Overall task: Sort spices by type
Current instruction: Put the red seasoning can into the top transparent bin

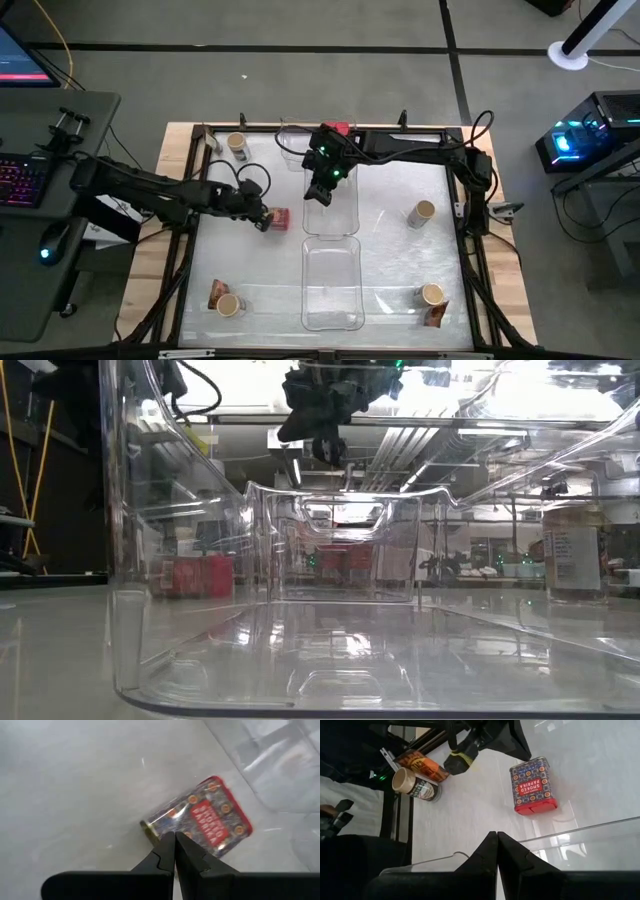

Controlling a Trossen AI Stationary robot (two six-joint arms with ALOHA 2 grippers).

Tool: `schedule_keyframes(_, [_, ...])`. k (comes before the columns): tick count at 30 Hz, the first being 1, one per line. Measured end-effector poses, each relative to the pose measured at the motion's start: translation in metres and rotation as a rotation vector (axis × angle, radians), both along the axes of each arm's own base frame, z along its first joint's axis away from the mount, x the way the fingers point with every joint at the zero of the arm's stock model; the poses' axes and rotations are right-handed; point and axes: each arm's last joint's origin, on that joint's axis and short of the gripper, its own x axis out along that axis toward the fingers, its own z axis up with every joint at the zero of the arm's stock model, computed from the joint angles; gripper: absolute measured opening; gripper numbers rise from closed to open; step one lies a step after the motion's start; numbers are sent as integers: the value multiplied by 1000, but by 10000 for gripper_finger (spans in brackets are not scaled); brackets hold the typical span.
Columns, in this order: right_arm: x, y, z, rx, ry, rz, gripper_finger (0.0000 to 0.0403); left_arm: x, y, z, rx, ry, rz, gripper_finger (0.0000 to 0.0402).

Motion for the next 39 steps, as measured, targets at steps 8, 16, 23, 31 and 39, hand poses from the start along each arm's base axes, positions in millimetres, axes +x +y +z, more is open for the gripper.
schedule_keyframes(8, [-1, -5, 0, 1, -2, -14, 0, 1, -1, -12, 5, -71, -26, 0])
schedule_keyframes(16, [-1, -8, 0, 3, 0, -23, 0, -4, -4, -23, -13, -79, -10, 0])
schedule_keyframes(23, [-1, -8, 0, 3, 0, -24, 0, -8, -9, -25, -2, -74, 13, 0])
schedule_keyframes(31, [-1, -8, 0, 8, 2, -29, 0, -16, -15, -19, -21, -81, 5, 0])
schedule_keyframes(39, [-2, -12, 0, 6, -1, -38, 0, -29, -17, -6, -28, -98, 2, 0])
